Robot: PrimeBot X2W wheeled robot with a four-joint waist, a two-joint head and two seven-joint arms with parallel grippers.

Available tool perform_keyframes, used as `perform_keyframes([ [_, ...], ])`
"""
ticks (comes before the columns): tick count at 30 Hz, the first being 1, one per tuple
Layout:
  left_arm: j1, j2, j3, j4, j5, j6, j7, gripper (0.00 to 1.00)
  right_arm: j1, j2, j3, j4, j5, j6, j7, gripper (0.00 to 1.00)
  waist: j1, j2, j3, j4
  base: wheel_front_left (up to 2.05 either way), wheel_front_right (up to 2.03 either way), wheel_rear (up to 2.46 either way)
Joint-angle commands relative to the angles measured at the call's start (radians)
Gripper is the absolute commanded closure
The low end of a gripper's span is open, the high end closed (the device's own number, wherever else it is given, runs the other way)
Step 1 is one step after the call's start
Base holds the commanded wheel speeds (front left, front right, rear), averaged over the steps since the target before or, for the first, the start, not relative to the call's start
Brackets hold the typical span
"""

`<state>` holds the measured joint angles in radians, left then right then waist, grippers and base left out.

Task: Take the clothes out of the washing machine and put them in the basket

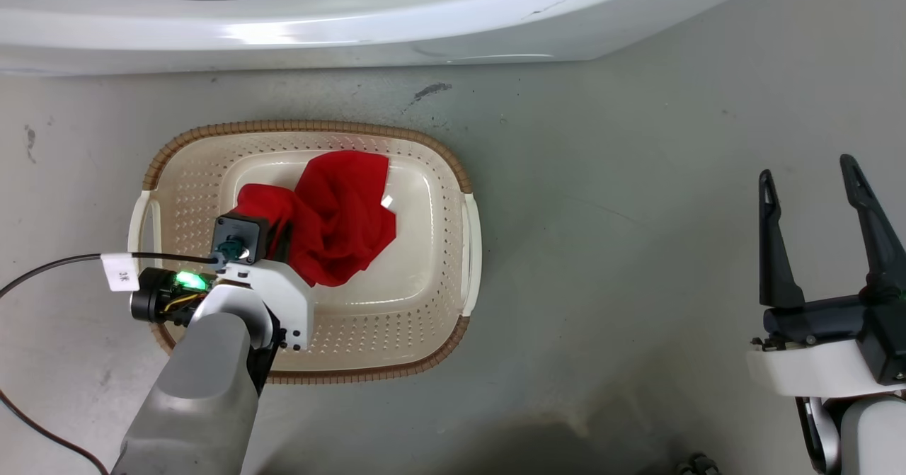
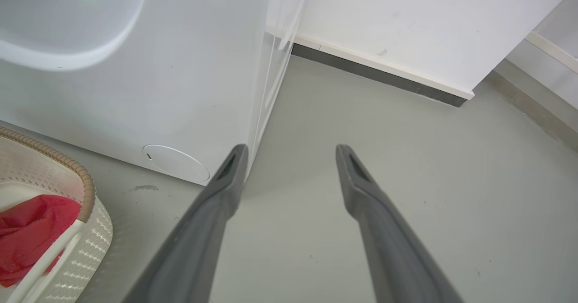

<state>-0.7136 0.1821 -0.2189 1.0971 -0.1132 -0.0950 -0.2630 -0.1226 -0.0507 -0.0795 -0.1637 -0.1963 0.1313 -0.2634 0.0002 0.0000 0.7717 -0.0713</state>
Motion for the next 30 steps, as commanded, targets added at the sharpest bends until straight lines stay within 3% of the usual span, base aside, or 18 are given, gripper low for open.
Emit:
perform_keyframes([
  [1, -0.013, 0.001, 0.010, 0.007, -0.009, 0.006, -0.003, 1.00, -0.015, 0.001, -0.003, -0.005, -0.002, -0.001, -0.002, 0.00, -0.0002, 0.0000, 0.003, 0.002, 0.00, 0.00, 0.00],
  [2, -0.015, -0.001, 0.013, 0.009, -0.011, 0.009, -0.003, 0.58, -0.019, 0.001, -0.004, -0.003, 0.000, -0.001, -0.002, 0.00, -0.0002, 0.0000, 0.001, 0.001, 0.00, 0.00, 0.00],
  [3, -0.013, -0.003, 0.014, 0.011, -0.012, 0.010, -0.003, 0.05, -0.022, 0.001, -0.003, 0.002, 0.001, -0.001, -0.002, 0.00, -0.0002, 0.0000, -0.003, 0.001, 0.00, 0.00, 0.00],
  [4, -0.008, -0.004, 0.014, 0.008, -0.012, 0.011, -0.003, 0.00, -0.024, 0.001, -0.002, 0.006, 0.003, -0.001, -0.002, 0.00, -0.0002, 0.0000, -0.009, 0.001, 0.00, 0.00, 0.00],
  [16, 0.142, 0.010, 0.048, -0.148, -0.022, 0.001, -0.003, 0.00, -0.037, 0.001, 0.015, 0.095, 0.031, -0.001, -0.002, 0.00, -0.0002, 0.0000, -0.219, 0.010, 0.00, 0.00, 0.00],
  [30, 0.402, -0.032, 0.176, -0.506, -0.024, 0.011, -0.003, 0.00, 0.032, 0.001, 0.030, 0.169, 0.069, -0.001, -0.002, 0.00, -0.0002, 0.0000, -0.478, 0.030, 0.00, 0.00, 0.00],
])
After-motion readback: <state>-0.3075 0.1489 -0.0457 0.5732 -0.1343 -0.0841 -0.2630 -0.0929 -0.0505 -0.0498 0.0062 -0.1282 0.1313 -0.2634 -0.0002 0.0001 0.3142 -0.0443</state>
